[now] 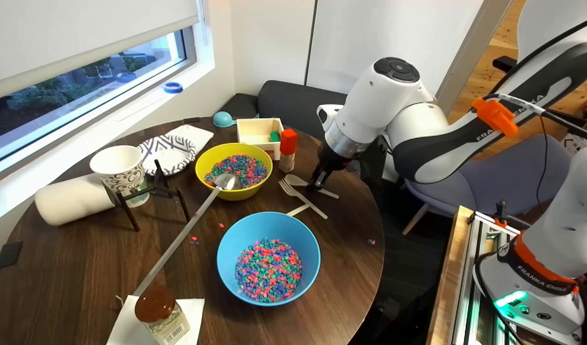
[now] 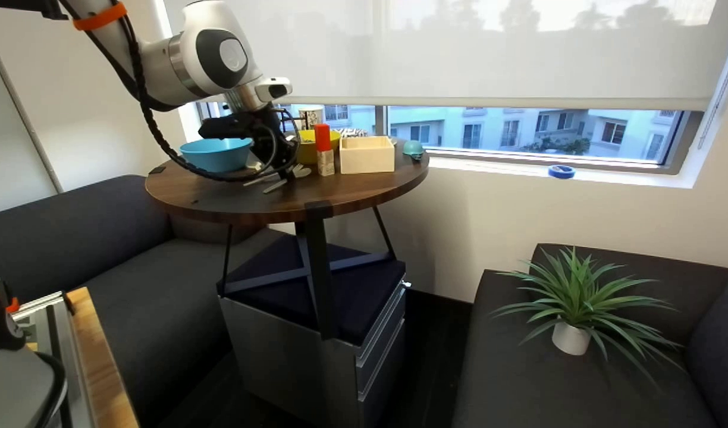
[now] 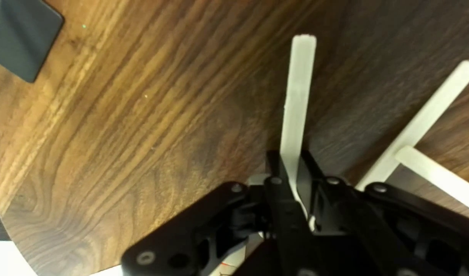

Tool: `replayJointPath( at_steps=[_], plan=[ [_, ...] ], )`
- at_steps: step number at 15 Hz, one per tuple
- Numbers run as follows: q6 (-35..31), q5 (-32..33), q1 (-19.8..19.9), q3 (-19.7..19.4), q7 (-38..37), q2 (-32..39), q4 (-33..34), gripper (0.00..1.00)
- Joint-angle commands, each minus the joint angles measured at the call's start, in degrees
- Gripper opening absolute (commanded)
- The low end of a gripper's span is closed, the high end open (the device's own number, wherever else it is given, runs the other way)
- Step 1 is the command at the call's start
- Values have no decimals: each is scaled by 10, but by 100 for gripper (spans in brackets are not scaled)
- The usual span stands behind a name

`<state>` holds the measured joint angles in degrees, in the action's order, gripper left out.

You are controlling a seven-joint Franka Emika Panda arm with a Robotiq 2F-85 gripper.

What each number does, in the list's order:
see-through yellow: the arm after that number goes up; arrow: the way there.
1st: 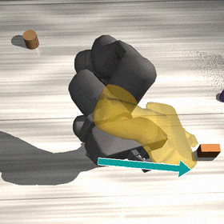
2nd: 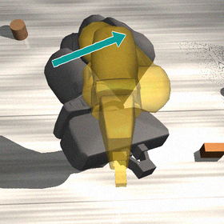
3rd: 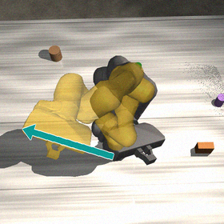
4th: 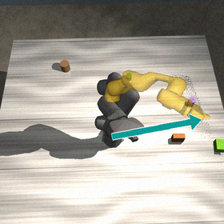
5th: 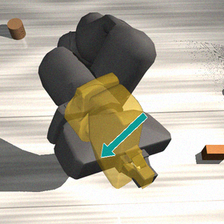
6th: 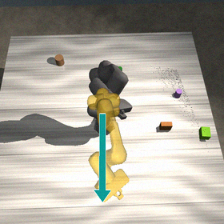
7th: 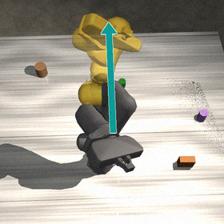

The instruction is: Use the spoon to collect some content from the yellow bowl and put the content on the white plate

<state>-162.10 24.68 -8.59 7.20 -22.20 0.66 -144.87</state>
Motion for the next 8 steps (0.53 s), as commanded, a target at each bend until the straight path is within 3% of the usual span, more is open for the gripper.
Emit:
replayJointPath(
  at_steps=[1,4,8],
  plan=[
    [63,-37,-9,10,11,-68,-30,4],
    [149,-74,-10,24,32,-131,-33,4],
    [269,-148,-24,27,133,-181,17,4]
  ],
)
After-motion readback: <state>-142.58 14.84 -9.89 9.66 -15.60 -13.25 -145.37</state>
